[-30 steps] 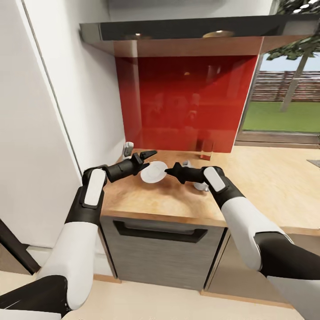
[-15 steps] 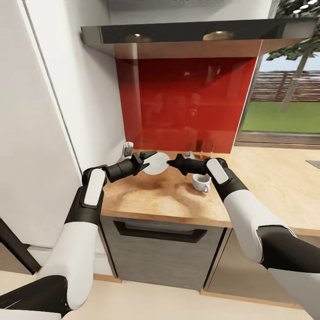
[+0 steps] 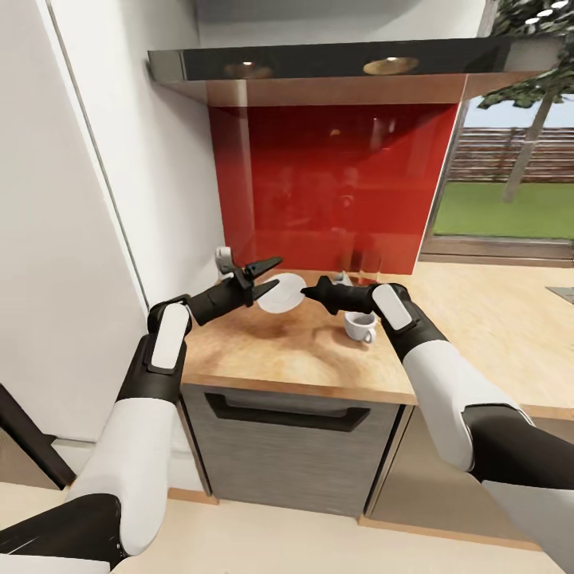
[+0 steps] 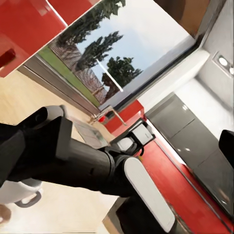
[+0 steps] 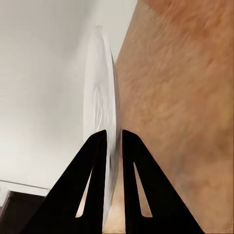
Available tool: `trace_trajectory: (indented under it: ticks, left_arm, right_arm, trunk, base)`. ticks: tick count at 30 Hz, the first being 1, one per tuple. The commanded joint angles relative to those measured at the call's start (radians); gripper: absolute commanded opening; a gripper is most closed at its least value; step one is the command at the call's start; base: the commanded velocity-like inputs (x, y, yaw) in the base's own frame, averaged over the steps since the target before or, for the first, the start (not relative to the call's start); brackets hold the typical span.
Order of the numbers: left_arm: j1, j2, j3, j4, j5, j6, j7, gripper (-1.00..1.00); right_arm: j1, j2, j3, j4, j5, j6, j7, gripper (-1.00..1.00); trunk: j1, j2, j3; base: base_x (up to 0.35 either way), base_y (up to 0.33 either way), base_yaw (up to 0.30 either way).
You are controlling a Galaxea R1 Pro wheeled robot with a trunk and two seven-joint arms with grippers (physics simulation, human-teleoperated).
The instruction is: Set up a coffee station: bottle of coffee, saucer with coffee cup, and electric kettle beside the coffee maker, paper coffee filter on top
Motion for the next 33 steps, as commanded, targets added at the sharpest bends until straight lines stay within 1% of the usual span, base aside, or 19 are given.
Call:
trace_trajectory:
  ticks: [1,12,13,14,15,17,18,20,21,22,23,24,25,26,27,29,30,32,33]
  left_arm:
    - [-0.001,-0.001,0.003,0.001,-0.005,0.005,-0.017,1.0]
    - [-0.001,-0.001,-0.003,0.007,-0.005,0.005,-0.039,1.0]
    - [-0.001,-0.001,-0.02,0.019,-0.005,0.006,-0.042,1.0]
    - [0.0,-0.001,-0.051,0.037,-0.005,0.006,-0.054,1.0]
    - [0.001,-0.001,-0.107,0.069,-0.005,0.005,-0.109,1.0]
    - [0.003,-0.001,-0.142,0.088,-0.005,0.004,-0.166,1.0]
    - [0.006,-0.001,-0.174,0.102,-0.005,0.003,-0.227,1.0]
    - [0.011,-0.001,-0.209,0.11,-0.006,0.001,-0.282,1.0]
    - [0.025,-0.001,-0.251,0.116,-0.006,0.0,-0.324,1.0]
    - [0.036,-0.001,-0.274,0.117,-0.006,0.0,-0.34,1.0]
    - [0.062,-0.001,-0.313,0.117,-0.007,-0.001,-0.365,1.0]
    - [0.088,-0.001,-0.341,0.116,-0.007,-0.002,-0.383,1.0]
    - [0.101,-0.001,-0.351,0.115,-0.007,-0.002,-0.393,1.0]
    - [0.131,-0.001,-0.366,0.114,-0.007,-0.003,-0.415,1.0]
    - [0.188,-0.001,-0.378,0.112,-0.007,-0.006,-0.457,1.0]
    - [0.226,0.0,-0.383,0.112,-0.007,-0.009,-0.484,1.0]
    - [0.263,0.026,-0.386,0.112,-0.008,-0.015,-0.511,1.0]
    - [0.303,0.055,-0.388,0.111,-0.008,-0.022,-0.537,1.0]
    - [0.343,0.088,-0.39,0.111,-0.008,-0.031,-0.56,1.0]
  right_arm:
    - [-0.001,-0.002,0.0,0.0,0.003,0.002,0.008,-1.0]
    - [-0.001,-0.007,0.0,0.0,0.003,0.002,0.01,-1.0]
    - [-0.001,-0.007,0.0,0.0,0.003,0.002,0.01,-1.0]
    - [-0.001,-0.007,0.0,0.0,0.003,0.002,0.01,-1.0]
    - [-0.001,-0.007,0.0,0.0,0.003,0.002,0.01,-1.0]
    - [-0.001,-0.007,0.0,0.0,0.003,0.002,0.01,-1.0]
    - [-0.001,-0.007,0.0,0.0,0.003,0.002,0.01,-1.0]
    - [-0.001,-0.007,0.0,0.0,0.003,0.002,0.01,-1.0]
    - [-0.001,-0.008,0.0,0.0,0.003,0.002,0.01,-1.0]
    - [-0.001,-0.008,0.0,0.0,0.003,0.002,0.01,-1.0]
    - [-0.001,-0.008,-0.001,0.0,0.003,0.002,0.009,-1.0]
    - [-0.001,-0.008,-0.001,0.0,0.003,0.002,0.009,-1.0]
    - [-0.001,-0.008,-0.001,0.0,0.003,0.002,0.009,-1.0]
    - [-0.001,-0.009,-0.001,0.0,0.003,0.001,0.009,-1.0]
    - [-0.001,-0.015,-0.001,0.0,0.003,0.001,0.009,-1.0]
    - [-0.001,-0.019,-0.001,0.0,0.003,0.001,0.01,-1.0]
    - [-0.001,-0.022,-0.001,0.0,0.003,0.002,0.01,-1.0]
    - [-0.001,-0.024,-0.001,0.0,0.003,0.002,0.01,-1.0]
    - [-0.001,-0.026,-0.001,0.0,0.003,0.002,0.01,-1.0]
  trunk:
    - [0.0,-0.001,-0.001]
    - [0.0,-0.001,-0.001]
    - [0.0,-0.001,-0.001]
    - [0.0,-0.001,-0.001]
    - [0.0,-0.001,-0.001]
    - [0.0,-0.001,-0.001]
    - [0.0,-0.001,-0.001]
    - [0.0,-0.001,-0.001]
    - [0.0,-0.001,-0.001]
    - [0.0,-0.001,-0.001]
    - [0.0,-0.001,-0.001]
    - [0.0,-0.001,-0.001]
    - [0.0,-0.001,-0.001]
    - [0.0,-0.001,-0.001]
    - [0.0,-0.001,-0.001]
    - [0.0,-0.001,-0.001]
    - [0.0,-0.001,-0.001]
    - [0.0,-0.001,-0.001]
    - [0.0,-0.001,-0.001]
  base:
    - [-0.222,0.0,0.0]
    - [-0.167,0.0,0.0]
    - [-0.092,0.0,0.0]
    - [-0.059,0.0,0.0]
    - [-0.03,0.0,0.0]
    - [-0.022,0.0,0.0]
    - [-0.012,0.0,0.0]
    - [-0.009,0.0,0.0]
    - [-0.005,0.0,0.0]
    - [-0.004,0.0,0.0]
    - [-0.003,0.0,0.0]
    - [-0.002,0.0,0.0]
    - [-0.001,0.0,0.0]
    - [0.0,0.0,0.0]
    - [0.0,0.0,0.0]
    - [0.0,0.0,0.0]
    - [0.0,0.0,0.0]
    - [0.0,0.0,0.0]
    - [0.0,0.0,0.0]
